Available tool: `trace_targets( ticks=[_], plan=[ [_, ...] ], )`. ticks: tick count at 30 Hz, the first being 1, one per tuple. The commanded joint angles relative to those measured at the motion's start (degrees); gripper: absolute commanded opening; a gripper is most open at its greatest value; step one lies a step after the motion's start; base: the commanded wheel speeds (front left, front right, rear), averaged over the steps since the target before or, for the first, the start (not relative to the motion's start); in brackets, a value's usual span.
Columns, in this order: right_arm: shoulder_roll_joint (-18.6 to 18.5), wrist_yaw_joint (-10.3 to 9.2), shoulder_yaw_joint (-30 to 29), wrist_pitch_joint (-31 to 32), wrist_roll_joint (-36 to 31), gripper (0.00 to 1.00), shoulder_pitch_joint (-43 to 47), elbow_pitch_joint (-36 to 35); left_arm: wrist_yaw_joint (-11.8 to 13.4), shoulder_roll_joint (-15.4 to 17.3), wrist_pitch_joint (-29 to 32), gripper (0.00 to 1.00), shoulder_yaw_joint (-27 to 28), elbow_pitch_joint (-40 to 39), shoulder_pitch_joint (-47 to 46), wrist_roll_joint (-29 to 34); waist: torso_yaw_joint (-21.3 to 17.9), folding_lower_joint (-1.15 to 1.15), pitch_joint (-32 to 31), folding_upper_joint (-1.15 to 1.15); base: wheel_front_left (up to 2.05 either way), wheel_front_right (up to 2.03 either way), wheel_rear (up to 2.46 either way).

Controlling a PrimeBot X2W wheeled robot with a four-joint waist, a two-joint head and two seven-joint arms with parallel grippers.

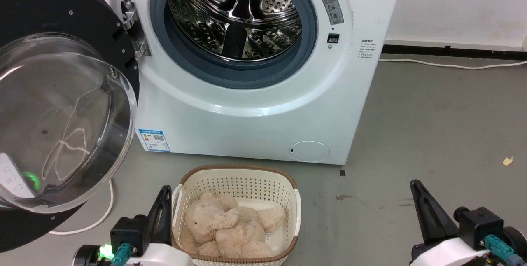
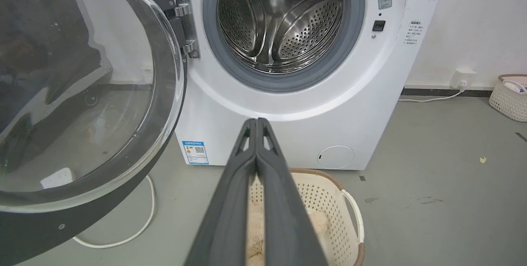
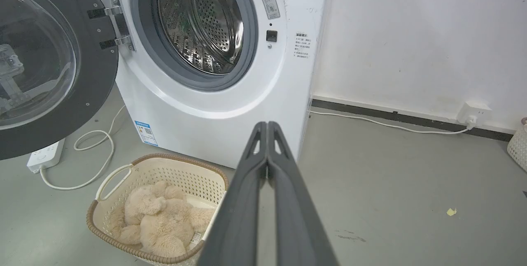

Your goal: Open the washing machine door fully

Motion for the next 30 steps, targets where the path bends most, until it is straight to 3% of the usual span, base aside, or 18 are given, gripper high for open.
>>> trace_targets(
  ticks=[1,30],
  plan=[
    [0.2,0.01,0.2,0.3,-0.3,0.0,-1.1,0.2,-0.5,-0.4,0.6,0.0,0.7,-0.2,-1.0,0.7,0.0,0.0,0.0,0.0,0.0,0.0,0.0],
    [0.2,0.02,0.8,3.3,-1.5,0.0,-2.3,0.3,-3.1,-2.4,4.0,0.0,4.3,-0.6,-2.3,4.5,-0.2,0.0,0.1,0.0,0.0,0.0,0.0]
  ],
)
